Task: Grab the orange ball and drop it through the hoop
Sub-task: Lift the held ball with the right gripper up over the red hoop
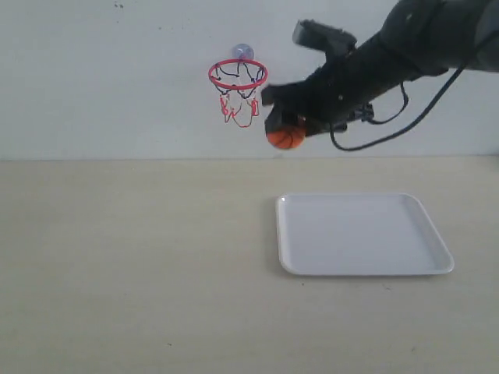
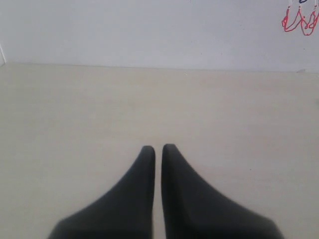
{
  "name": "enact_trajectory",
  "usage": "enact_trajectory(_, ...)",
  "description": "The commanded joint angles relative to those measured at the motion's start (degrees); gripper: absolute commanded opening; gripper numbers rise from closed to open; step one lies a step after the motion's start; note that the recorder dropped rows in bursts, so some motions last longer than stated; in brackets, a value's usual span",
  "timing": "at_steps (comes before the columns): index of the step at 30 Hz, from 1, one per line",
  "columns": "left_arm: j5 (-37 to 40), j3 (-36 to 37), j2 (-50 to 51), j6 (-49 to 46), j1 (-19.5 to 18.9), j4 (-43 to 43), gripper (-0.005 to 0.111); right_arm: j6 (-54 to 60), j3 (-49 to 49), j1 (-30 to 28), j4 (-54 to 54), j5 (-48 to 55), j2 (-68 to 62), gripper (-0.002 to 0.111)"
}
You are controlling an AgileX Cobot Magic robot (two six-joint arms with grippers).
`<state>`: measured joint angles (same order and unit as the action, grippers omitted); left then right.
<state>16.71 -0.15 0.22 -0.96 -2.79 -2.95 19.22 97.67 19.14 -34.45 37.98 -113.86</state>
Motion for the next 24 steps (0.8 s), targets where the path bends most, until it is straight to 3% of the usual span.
enact_trajectory(1, -0.04, 0.15, -0.22, -0.20, 0.00, -0.59, 0.004, 14.92, 7.42, -3.90, -21.35, -0.52, -1.23, 0.000)
enact_trajectory(6, -0.04, 0.15, -0.22, -0.20, 0.00, -0.59, 0.004, 25.00, 17.90, -3.87, -39.59, -2.48, -10.13, 0.000)
enact_trajectory(16, -0.04, 0.15, -0.22, -0.20, 0.00, -0.59, 0.004, 22.41, 37.01, -3.17, -46.84, -2.60, -24.98, 0.000)
enact_trajectory(24, -0.04, 0.15, -0.22, -0.20, 0.00, -0.59, 0.004, 22.88, 41.16, -1.46, -47.70, -5.63, -28.74, 0.000)
